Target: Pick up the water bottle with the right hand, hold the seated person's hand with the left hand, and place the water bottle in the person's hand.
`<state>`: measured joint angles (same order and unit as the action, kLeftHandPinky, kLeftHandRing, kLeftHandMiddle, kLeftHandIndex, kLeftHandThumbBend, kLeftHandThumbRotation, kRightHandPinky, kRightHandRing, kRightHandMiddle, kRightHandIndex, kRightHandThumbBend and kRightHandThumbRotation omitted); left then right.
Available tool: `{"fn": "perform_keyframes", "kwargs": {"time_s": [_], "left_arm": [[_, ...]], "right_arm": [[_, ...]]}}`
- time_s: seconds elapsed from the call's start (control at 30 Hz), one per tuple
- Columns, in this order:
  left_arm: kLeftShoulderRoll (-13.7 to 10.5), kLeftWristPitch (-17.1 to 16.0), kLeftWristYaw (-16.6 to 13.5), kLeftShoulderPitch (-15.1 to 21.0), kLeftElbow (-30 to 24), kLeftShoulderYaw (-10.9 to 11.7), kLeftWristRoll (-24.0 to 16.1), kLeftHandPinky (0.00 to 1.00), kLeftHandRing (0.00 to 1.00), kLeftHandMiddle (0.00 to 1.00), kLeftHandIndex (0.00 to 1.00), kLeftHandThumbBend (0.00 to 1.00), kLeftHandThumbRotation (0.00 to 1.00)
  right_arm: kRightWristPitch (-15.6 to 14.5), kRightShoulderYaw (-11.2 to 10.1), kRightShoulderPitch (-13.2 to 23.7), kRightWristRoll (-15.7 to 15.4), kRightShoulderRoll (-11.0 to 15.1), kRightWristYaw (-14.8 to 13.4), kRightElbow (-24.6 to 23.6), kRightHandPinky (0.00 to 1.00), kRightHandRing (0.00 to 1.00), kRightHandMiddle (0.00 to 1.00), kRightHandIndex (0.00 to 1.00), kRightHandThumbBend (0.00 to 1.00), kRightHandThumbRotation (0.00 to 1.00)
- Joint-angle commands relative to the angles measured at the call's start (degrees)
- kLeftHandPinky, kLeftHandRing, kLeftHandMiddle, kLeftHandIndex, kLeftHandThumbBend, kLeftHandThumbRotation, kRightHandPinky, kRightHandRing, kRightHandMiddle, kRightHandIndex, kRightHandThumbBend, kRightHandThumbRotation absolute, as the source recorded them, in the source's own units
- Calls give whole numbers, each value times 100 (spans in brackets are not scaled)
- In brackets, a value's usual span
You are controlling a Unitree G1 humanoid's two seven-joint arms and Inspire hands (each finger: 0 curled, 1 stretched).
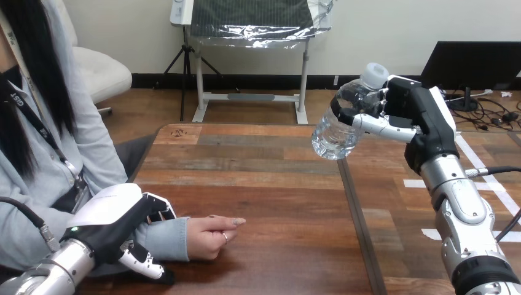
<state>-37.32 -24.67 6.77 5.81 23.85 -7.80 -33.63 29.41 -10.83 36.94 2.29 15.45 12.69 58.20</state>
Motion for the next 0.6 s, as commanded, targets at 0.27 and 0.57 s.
{"fn": "perform_keyframes", "kwargs": {"time_s": [0.27,0.57], "left_arm": [[-3,-236,-149,124,-241,-40,127,30,35,40,40,98,0],[0,-250,-133,76,-464,24,199,28,33,39,38,96,0]], "right_arm": [[308,34,269,130,-23,231,-279,30,36,43,46,73,0],[419,97,276,10,-34,225,-100,31,36,43,46,74,0]]}}
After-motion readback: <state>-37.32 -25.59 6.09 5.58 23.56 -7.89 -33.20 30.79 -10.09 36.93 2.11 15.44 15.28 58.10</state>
